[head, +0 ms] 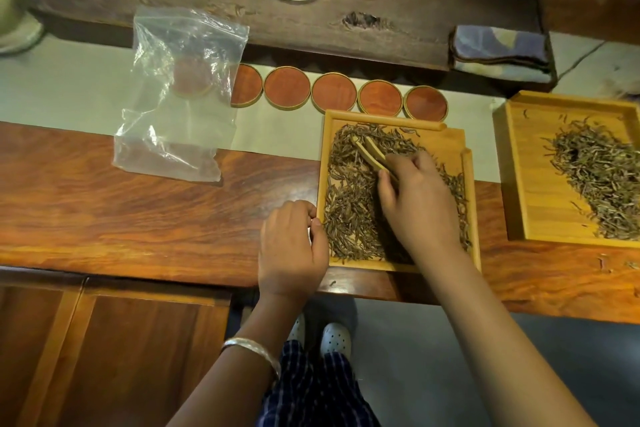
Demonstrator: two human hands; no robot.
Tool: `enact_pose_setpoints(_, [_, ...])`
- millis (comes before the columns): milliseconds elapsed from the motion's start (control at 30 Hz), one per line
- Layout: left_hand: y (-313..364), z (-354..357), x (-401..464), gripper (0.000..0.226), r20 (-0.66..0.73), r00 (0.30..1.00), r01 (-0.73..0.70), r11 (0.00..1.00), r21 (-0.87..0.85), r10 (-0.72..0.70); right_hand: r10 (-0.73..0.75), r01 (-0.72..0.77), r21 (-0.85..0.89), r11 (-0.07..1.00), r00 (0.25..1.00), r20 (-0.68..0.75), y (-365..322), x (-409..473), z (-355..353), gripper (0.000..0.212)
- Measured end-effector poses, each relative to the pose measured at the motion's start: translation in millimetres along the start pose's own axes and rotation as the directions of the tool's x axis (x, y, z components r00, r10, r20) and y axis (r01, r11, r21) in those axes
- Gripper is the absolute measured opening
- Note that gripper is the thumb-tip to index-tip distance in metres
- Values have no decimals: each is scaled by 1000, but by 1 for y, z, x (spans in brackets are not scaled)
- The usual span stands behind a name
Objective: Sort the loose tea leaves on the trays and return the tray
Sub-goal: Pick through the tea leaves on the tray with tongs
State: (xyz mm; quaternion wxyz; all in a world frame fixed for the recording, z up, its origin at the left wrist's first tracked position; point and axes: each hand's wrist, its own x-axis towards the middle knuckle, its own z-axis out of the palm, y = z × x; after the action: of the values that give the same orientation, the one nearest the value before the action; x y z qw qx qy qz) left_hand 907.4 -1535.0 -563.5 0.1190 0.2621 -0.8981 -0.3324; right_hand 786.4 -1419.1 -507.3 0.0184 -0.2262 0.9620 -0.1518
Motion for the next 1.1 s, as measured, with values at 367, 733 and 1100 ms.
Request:
enact_pose_setpoints(367, [1,0,-1,5,-28,1000,8,1000,-1,-8,-33,33,4,999,999,41,-8,-3,0,34])
enact_pose_setpoints(733, [2,1,-2,10,-35,999,2,1000,2,-2,-24,24,-1,1000,999,31,-5,-8,-7,31])
enact_pose_setpoints(1100, [1,-1,-2,9,-28,1000,-1,1000,17,2,2,-1,-3,1000,999,34,-7,-16,-9,31])
